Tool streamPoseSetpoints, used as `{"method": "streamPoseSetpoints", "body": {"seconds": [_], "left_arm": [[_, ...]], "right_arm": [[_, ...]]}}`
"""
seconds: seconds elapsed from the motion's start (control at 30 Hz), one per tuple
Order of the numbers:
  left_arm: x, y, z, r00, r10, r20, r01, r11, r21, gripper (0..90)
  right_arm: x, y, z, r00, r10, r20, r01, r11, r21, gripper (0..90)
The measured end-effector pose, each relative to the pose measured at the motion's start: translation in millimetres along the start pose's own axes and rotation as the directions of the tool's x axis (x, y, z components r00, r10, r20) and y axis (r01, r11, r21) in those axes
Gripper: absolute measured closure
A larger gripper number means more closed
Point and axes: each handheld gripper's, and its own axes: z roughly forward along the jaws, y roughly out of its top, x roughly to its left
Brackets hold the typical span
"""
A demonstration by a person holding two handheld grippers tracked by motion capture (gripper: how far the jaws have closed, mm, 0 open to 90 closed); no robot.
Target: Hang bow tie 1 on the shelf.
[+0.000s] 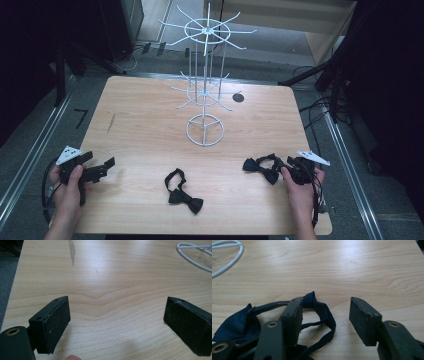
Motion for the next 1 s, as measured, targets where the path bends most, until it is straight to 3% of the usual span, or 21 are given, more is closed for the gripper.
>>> {"method": "streamPoseSetpoints", "body": {"seconds": [0.3,0.47,0.67,0.7,0.83,1.0], "left_arm": [[0.0,-0.2,-0.4,1.0000,-0.001,0.001,0.001,1.0000,-0.002,7.7],[0.6,-0.1,-0.4,1.0000,-0.004,0.004,0.004,1.0000,0.000,7.7],[0.7,0.0,-0.4,1.0000,-0.006,0.003,0.006,1.0000,-0.001,7.7],[0.7,0.0,-0.4,1.0000,-0.005,0.004,0.005,1.0000,-0.001,7.7],[0.7,0.0,-0.4,1.0000,-0.006,0.003,0.006,1.0000,-0.001,7.7],[0.7,0.0,-0.4,1.0000,-0.006,0.003,0.006,1.0000,-0.002,7.7]], "right_arm": [[-3.0,-2.4,-1.5,0.9999,0.008,0.009,-0.008,0.999,0.033,58.8],[-3.0,-4.1,-1.0,0.9997,-0.019,0.015,0.018,0.998,0.055,67.7],[-2.3,-6.3,0.4,0.9990,-0.039,0.022,0.037,0.997,0.072,81.3],[-2.8,-6.5,0.3,0.9989,-0.041,0.022,0.039,0.996,0.075,87.8],[-2.3,-6.2,-1.7,0.9988,-0.046,0.014,0.046,0.997,0.060,90.0],[2.9,-2.3,-10.7,0.9977,-0.068,0.008,0.068,0.998,-0.004,90.0]]}}
